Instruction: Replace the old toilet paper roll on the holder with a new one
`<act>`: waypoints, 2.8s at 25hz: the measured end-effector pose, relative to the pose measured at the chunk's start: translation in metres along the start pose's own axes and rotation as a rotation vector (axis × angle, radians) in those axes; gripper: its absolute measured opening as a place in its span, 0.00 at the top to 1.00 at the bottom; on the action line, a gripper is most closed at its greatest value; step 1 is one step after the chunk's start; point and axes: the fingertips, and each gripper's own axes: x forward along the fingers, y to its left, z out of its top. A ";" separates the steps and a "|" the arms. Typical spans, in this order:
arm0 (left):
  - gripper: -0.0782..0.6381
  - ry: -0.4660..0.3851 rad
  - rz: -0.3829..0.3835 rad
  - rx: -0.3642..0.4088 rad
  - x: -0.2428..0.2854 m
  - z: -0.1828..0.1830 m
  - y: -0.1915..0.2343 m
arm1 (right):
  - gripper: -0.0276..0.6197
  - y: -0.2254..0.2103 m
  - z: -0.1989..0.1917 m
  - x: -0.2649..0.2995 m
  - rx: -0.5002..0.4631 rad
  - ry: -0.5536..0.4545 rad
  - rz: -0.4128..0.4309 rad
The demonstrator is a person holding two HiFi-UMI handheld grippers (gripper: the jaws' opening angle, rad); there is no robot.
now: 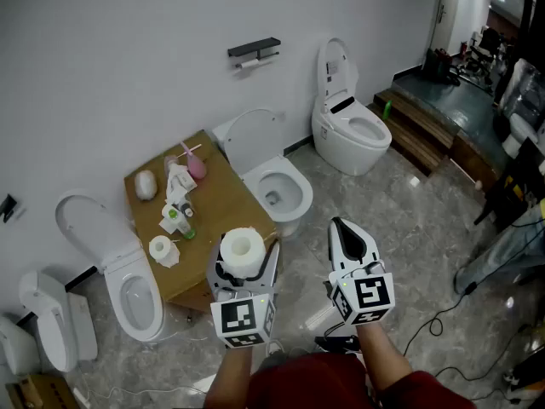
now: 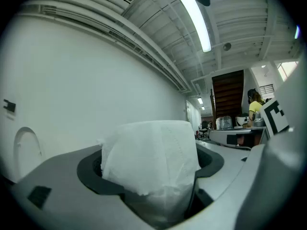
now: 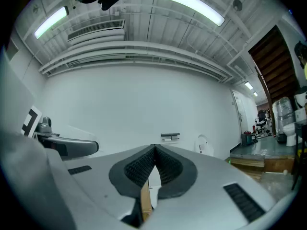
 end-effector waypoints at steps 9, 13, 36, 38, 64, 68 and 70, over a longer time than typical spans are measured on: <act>0.26 0.008 0.014 0.008 0.008 -0.003 -0.043 | 0.93 -0.034 0.000 -0.018 0.004 0.000 0.020; 0.26 0.018 0.027 0.008 0.016 -0.008 -0.061 | 0.93 -0.053 -0.003 -0.023 0.003 0.001 0.034; 0.26 0.036 0.058 0.010 0.138 -0.024 -0.065 | 0.93 -0.136 -0.022 0.059 0.030 0.023 0.027; 0.26 0.033 0.053 0.010 0.156 -0.022 -0.051 | 0.93 -0.136 -0.022 0.083 0.031 0.028 0.022; 0.26 0.006 0.043 -0.023 0.367 -0.014 0.048 | 0.93 -0.169 -0.037 0.324 -0.004 0.047 0.043; 0.26 0.008 0.072 -0.018 0.411 -0.010 0.034 | 0.93 -0.205 -0.036 0.361 0.005 0.056 0.084; 0.26 0.011 0.095 -0.017 0.435 -0.009 0.029 | 0.93 -0.223 -0.035 0.379 0.006 0.060 0.108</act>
